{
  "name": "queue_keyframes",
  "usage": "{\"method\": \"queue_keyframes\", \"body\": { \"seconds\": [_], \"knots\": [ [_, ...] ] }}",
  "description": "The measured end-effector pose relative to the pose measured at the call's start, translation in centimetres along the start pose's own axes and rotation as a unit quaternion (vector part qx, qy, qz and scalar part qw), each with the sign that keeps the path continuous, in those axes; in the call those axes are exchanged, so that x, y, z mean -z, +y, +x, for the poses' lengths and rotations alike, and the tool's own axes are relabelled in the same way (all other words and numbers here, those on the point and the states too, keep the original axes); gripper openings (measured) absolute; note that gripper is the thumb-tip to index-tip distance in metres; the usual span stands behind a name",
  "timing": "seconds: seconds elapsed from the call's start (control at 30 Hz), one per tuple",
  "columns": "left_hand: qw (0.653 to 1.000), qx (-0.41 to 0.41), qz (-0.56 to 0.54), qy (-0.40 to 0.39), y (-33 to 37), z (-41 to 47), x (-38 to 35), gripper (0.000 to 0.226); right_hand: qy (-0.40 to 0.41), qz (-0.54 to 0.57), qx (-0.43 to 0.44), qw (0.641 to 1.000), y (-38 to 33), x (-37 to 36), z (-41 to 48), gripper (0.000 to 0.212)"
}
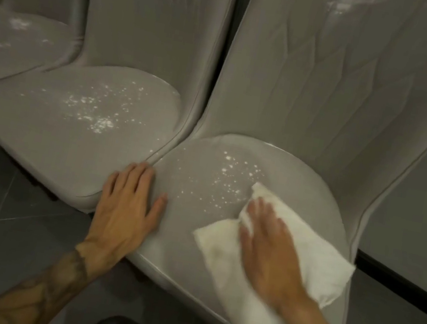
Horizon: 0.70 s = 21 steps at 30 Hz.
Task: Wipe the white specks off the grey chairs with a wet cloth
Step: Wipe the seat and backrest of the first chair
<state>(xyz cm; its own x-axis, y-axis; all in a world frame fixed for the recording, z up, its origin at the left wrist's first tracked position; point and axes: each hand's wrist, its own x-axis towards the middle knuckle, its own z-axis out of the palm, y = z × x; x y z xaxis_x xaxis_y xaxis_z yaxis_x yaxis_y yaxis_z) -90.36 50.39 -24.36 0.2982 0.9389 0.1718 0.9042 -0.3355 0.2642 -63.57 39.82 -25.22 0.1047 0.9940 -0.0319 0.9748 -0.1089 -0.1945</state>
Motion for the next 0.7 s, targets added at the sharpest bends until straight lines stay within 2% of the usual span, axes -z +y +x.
{"method": "queue_keyframes", "body": {
  "seconds": [0.07, 0.13, 0.17, 0.27, 0.33, 0.4, 0.47, 0.57, 0.6, 0.7],
  "knots": [
    [1.0, 0.027, 0.012, -0.002, -1.1, 0.7, 0.4, 0.071, 0.005, 0.007, -0.088, 0.996, 1.7, 0.9, 3.0, 0.065],
    [0.999, 0.041, 0.023, -0.008, -1.8, 1.5, 0.8, 0.072, 0.013, 0.014, -0.132, 0.991, 0.5, 1.2, 4.9, 0.064],
    [0.998, 0.048, 0.025, -0.011, -2.0, 1.9, 1.0, 0.074, 0.011, 0.018, -0.118, 0.993, -0.7, 1.0, 5.2, 0.064],
    [0.997, 0.06, 0.033, -0.021, -2.5, 2.8, 1.2, 0.078, 0.006, 0.04, 0.011, 0.999, -3.7, -0.6, 3.7, 0.065],
    [0.997, 0.062, 0.042, -0.018, -2.5, 3.0, 0.8, 0.078, -0.008, 0.027, 0.047, 0.999, -2.6, -0.7, 3.4, 0.068],
    [0.997, 0.066, 0.044, -0.008, -2.6, 3.0, 0.4, 0.077, 0.0, -0.019, 0.012, 1.0, 0.6, -0.2, 4.8, 0.067],
    [0.997, 0.065, 0.038, 0.002, -2.7, 2.9, 0.3, 0.077, 0.012, -0.009, -0.069, 0.997, 3.6, 0.8, 6.7, 0.061],
    [0.997, 0.067, 0.036, 0.002, -2.7, 2.8, 0.1, 0.077, 0.017, 0.013, -0.127, 0.992, 3.2, 1.4, 9.1, 0.063],
    [0.997, 0.068, 0.039, 0.003, -2.8, 2.8, 0.0, 0.077, 0.016, 0.0, -0.108, 0.994, 1.8, 1.0, 9.5, 0.063],
    [0.997, 0.069, 0.045, -0.001, -2.9, 2.8, -0.1, 0.079, -0.003, 0.021, 0.048, 0.999, -2.4, -0.5, 7.8, 0.063]
  ]
}}
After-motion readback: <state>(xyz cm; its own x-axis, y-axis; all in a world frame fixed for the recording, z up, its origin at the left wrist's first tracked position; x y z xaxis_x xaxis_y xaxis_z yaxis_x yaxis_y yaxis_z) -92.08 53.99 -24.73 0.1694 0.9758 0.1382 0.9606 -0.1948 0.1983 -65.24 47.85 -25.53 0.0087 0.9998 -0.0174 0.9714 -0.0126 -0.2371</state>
